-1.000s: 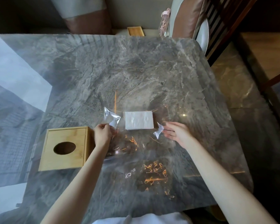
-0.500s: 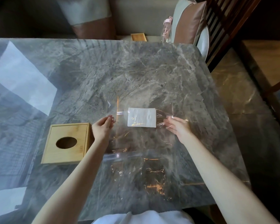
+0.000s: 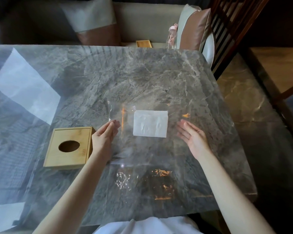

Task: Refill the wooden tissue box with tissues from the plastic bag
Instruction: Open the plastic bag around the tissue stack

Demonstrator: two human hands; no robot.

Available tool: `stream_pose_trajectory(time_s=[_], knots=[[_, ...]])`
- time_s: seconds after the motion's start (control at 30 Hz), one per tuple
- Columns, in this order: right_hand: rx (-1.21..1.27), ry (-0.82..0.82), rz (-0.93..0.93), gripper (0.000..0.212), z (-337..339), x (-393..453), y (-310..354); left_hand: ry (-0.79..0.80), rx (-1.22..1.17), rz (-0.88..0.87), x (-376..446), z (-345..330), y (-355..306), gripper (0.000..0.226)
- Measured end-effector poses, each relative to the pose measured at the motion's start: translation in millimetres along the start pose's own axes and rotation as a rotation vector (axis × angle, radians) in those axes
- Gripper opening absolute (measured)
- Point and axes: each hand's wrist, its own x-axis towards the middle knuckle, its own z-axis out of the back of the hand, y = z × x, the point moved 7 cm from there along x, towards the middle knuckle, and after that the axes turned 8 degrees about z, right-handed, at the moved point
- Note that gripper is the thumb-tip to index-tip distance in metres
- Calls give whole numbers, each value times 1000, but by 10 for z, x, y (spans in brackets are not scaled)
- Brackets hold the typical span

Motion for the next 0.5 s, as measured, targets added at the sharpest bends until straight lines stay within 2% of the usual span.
stream_pose_trajectory(time_s=[0.17,0.33,0.5], knots=[[-18,22,17,15,0,-53,64,9,47,-70,-99,-31,-43,16],[7,-12,-10,15,29,-96,2,-3,-15,-45,-62,27,-59,14],[-31,-15,-25,14,27,-67,-21,5,32,-8,-36,39,-44,12]])
